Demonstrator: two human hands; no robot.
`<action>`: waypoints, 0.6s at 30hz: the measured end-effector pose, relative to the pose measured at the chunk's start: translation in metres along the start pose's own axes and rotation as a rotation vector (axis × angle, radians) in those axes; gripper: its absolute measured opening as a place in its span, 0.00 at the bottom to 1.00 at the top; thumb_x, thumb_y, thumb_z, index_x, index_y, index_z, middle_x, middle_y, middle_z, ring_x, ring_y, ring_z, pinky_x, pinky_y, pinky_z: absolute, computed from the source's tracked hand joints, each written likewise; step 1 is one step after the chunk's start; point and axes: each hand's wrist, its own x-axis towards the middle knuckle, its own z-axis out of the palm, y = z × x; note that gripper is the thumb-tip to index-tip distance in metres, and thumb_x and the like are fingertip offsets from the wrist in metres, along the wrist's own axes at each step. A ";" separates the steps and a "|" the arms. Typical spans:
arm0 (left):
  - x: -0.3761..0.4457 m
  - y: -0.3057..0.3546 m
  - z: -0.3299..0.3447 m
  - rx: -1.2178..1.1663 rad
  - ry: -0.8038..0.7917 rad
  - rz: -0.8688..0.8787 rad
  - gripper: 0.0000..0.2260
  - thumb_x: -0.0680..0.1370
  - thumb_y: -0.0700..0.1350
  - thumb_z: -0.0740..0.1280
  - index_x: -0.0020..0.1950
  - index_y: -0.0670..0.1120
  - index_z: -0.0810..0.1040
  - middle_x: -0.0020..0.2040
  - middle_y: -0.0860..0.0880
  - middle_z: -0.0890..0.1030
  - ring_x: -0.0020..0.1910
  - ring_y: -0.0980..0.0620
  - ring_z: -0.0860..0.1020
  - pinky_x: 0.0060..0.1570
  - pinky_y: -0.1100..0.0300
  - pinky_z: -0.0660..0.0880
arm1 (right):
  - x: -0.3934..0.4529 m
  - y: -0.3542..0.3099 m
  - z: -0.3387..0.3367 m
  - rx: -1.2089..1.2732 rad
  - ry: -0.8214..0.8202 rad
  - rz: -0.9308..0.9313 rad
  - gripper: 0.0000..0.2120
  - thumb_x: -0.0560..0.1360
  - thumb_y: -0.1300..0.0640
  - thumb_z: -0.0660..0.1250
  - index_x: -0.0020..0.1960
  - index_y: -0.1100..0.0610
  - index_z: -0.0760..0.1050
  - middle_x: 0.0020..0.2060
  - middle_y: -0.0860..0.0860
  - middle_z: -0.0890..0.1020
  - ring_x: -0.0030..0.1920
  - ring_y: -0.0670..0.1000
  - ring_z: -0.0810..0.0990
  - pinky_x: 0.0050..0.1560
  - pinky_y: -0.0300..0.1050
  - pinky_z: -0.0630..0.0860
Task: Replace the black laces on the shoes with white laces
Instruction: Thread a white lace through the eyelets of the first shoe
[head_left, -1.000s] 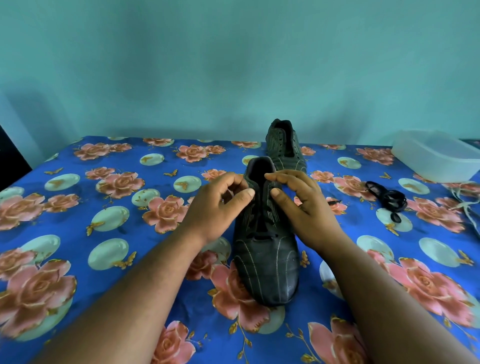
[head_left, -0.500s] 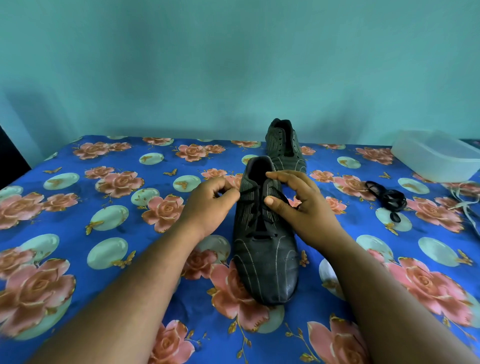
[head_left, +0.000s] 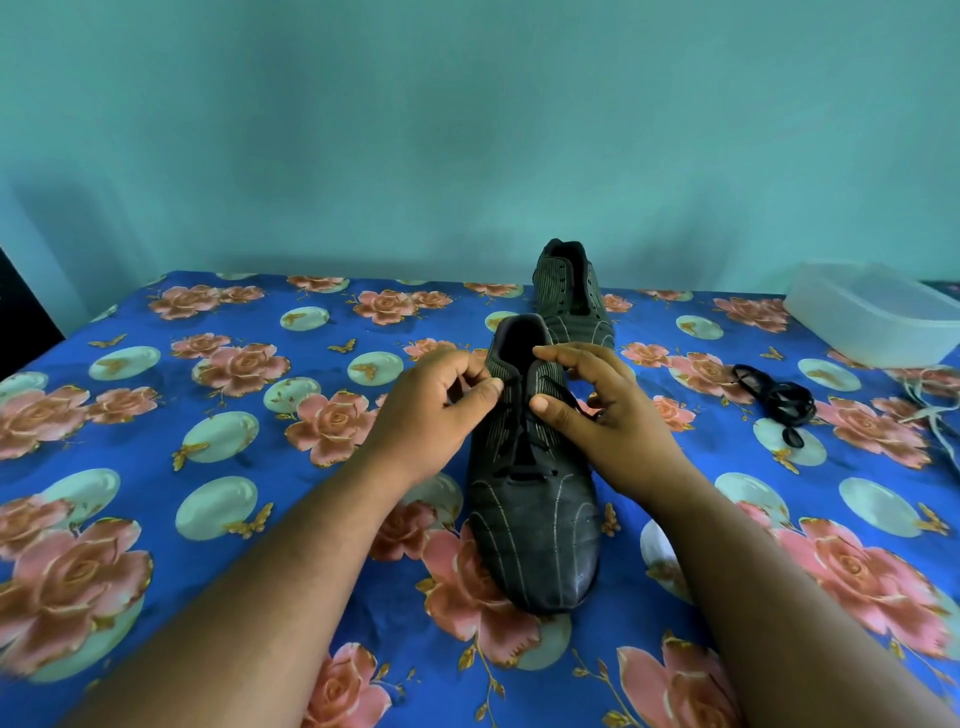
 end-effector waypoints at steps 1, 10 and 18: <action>0.000 -0.002 -0.001 0.015 0.009 -0.056 0.09 0.78 0.50 0.69 0.42 0.46 0.79 0.40 0.52 0.81 0.41 0.57 0.75 0.43 0.61 0.71 | 0.000 0.000 0.000 0.004 -0.003 0.003 0.23 0.74 0.41 0.71 0.68 0.41 0.76 0.65 0.38 0.74 0.67 0.41 0.72 0.61 0.33 0.68; 0.001 -0.006 -0.007 -0.034 0.061 -0.183 0.12 0.80 0.56 0.67 0.47 0.48 0.80 0.44 0.52 0.80 0.44 0.55 0.77 0.45 0.58 0.73 | -0.001 -0.001 -0.001 0.027 -0.018 0.018 0.23 0.74 0.41 0.71 0.68 0.41 0.76 0.65 0.37 0.74 0.67 0.40 0.72 0.58 0.24 0.66; 0.000 -0.001 0.002 -0.010 -0.024 0.144 0.12 0.79 0.55 0.67 0.41 0.49 0.77 0.40 0.54 0.76 0.46 0.51 0.76 0.50 0.65 0.71 | 0.000 -0.001 0.000 0.037 -0.012 0.001 0.23 0.74 0.42 0.71 0.68 0.44 0.77 0.65 0.41 0.75 0.66 0.40 0.73 0.59 0.25 0.66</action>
